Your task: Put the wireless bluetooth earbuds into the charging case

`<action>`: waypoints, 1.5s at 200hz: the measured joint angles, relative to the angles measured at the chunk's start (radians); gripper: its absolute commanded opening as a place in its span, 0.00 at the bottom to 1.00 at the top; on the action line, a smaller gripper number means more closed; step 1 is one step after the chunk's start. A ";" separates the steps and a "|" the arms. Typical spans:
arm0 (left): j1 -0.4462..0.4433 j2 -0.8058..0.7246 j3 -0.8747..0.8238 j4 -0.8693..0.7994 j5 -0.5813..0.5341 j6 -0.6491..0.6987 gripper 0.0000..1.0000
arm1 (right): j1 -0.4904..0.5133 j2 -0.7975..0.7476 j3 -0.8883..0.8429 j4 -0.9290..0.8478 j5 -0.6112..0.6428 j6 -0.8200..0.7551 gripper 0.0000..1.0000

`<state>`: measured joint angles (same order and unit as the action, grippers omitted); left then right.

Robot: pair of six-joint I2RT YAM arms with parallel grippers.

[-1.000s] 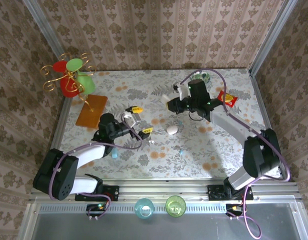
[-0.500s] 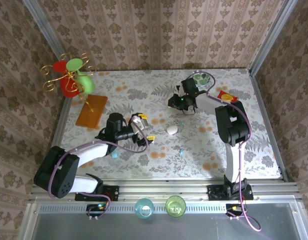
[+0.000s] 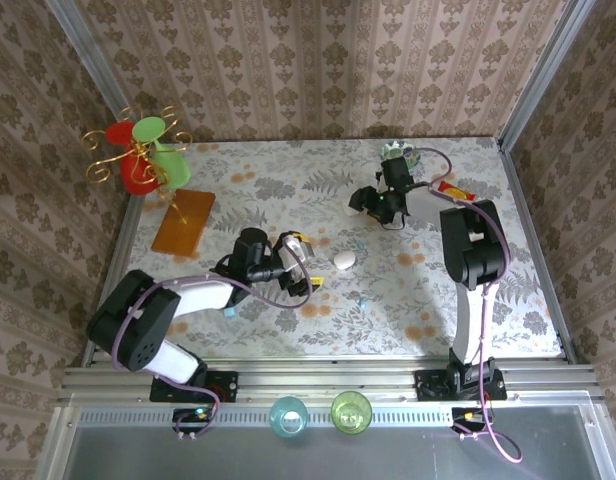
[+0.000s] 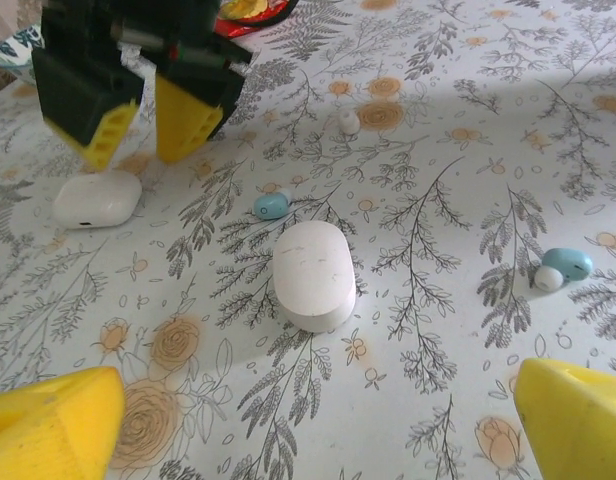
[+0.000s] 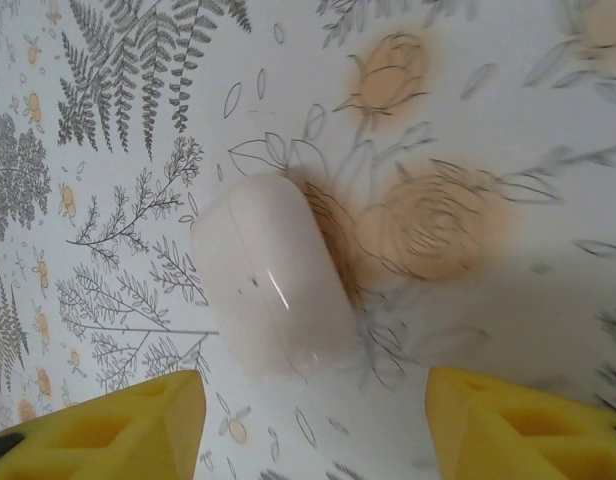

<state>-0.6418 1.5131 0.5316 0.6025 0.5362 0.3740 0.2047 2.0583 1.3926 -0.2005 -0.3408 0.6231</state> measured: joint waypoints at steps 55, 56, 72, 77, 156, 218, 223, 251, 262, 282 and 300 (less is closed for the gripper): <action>-0.041 0.240 0.014 0.282 -0.043 -0.135 0.98 | -0.024 -0.294 -0.142 -0.005 0.058 -0.079 0.67; -0.042 0.246 0.015 0.290 -0.044 -0.138 0.98 | -0.024 -0.297 -0.143 -0.005 0.057 -0.079 0.67; -0.053 0.332 0.035 0.371 -0.048 -0.180 0.97 | -0.024 -0.352 -0.168 -0.005 0.066 -0.100 0.67; -0.056 0.357 0.042 0.396 -0.049 -0.192 0.96 | -0.024 -0.365 -0.177 -0.005 0.069 -0.105 0.67; -0.097 0.613 0.141 0.623 -0.062 -0.270 0.67 | -0.046 -0.427 -0.234 -0.028 0.089 -0.159 0.67; -0.097 0.645 0.170 0.649 -0.060 -0.274 0.46 | -0.064 -0.431 -0.246 -0.035 0.095 -0.176 0.66; -0.097 0.647 0.172 0.650 -0.059 -0.274 0.44 | -0.066 -0.433 -0.248 -0.035 0.095 -0.176 0.66; -0.097 0.652 0.178 0.655 -0.045 -0.268 0.32 | -0.072 -0.442 -0.256 -0.036 0.095 -0.177 0.66; -0.097 0.653 0.178 0.656 -0.032 -0.265 0.30 | -0.074 -0.448 -0.259 -0.037 0.095 -0.178 0.65; -0.097 0.653 0.178 0.656 -0.011 -0.264 0.29 | -0.076 -0.469 -0.271 -0.037 0.092 -0.179 0.65; -0.097 0.650 0.175 0.656 -0.001 -0.262 0.28 | -0.076 -0.502 -0.289 -0.041 0.070 -0.177 0.65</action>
<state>-0.7391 2.1632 0.7071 1.2583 0.5354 0.1123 0.1287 1.5562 1.1034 -0.2413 -0.2710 0.4458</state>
